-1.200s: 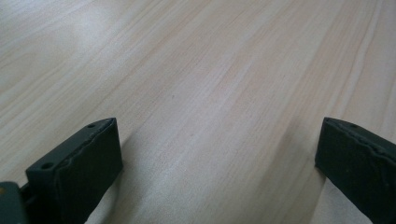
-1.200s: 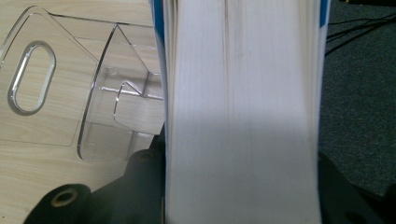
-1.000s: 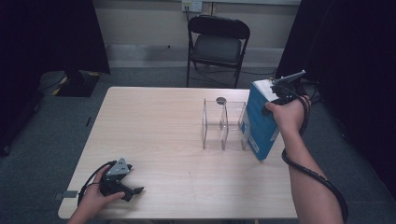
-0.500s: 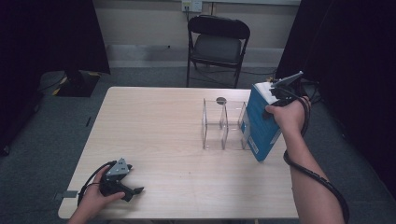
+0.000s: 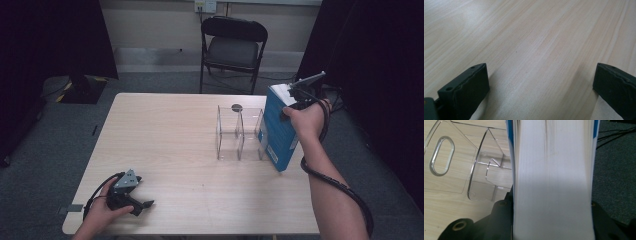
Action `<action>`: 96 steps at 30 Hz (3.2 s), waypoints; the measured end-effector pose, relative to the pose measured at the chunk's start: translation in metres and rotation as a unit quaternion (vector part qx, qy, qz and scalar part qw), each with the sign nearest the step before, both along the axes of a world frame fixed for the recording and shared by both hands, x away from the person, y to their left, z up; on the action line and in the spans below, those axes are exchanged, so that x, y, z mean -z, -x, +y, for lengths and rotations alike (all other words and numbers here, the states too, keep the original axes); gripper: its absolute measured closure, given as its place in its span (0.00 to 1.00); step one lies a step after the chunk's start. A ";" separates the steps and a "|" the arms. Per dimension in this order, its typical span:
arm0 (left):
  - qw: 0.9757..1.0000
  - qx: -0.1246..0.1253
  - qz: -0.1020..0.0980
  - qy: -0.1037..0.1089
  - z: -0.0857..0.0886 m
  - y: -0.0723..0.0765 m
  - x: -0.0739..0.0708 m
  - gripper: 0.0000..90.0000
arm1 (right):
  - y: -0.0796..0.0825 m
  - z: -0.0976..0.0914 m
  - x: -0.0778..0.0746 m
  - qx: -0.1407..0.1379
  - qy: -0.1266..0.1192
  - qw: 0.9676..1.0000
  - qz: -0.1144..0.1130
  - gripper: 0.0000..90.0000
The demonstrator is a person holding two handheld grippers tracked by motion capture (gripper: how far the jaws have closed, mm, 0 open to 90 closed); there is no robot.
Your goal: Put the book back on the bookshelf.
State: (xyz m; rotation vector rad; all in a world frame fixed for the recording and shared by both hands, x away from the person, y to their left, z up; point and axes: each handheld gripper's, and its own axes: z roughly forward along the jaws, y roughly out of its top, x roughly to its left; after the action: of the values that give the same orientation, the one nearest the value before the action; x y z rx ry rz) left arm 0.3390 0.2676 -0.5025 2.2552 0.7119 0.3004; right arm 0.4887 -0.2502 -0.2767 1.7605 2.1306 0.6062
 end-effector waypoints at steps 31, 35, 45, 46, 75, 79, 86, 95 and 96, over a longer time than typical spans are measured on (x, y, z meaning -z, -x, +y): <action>1.000 -0.001 0.007 0.000 0.000 0.001 0.000 0.00 | -0.001 -0.007 0.013 0.013 -0.045 0.999 -0.018 0.51; 1.000 -0.003 0.007 0.001 -0.001 0.001 0.000 0.00 | 0.004 -0.010 0.014 0.010 -0.045 0.999 -0.019 0.45; 1.000 -0.002 0.006 0.000 0.000 0.002 0.000 0.00 | 0.017 -0.017 0.012 0.007 -0.060 0.998 -0.022 0.31; 1.000 -0.002 0.007 -0.001 0.000 0.002 0.000 0.00 | 0.018 -0.017 0.011 0.008 -0.062 0.998 -0.024 0.30; 1.000 -0.002 0.000 -0.005 0.000 0.002 -0.001 0.00 | 0.054 -0.015 0.005 -0.040 -0.044 0.997 -0.040 0.18; 1.000 -0.002 0.000 -0.005 0.000 0.002 -0.001 0.00 | 0.058 -0.016 0.006 -0.047 -0.045 0.997 -0.031 0.18; 1.000 -0.004 -0.003 -0.003 0.000 0.002 0.000 0.00 | 0.064 -0.015 0.009 -0.059 -0.050 0.997 -0.029 0.18; 1.000 -0.004 -0.003 -0.003 0.000 0.002 0.000 0.00 | 0.073 -0.014 0.014 -0.068 -0.036 0.997 -0.025 0.18; 1.000 -0.004 -0.003 -0.003 0.000 0.002 0.000 0.00 | 0.074 -0.015 0.015 -0.071 -0.040 0.997 -0.018 0.19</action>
State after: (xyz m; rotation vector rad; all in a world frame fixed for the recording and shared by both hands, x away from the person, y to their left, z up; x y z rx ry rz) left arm 0.3369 0.2677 -0.5024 2.2569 0.7181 0.3140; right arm 0.4144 -0.2653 -0.2915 1.6353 2.2499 0.7646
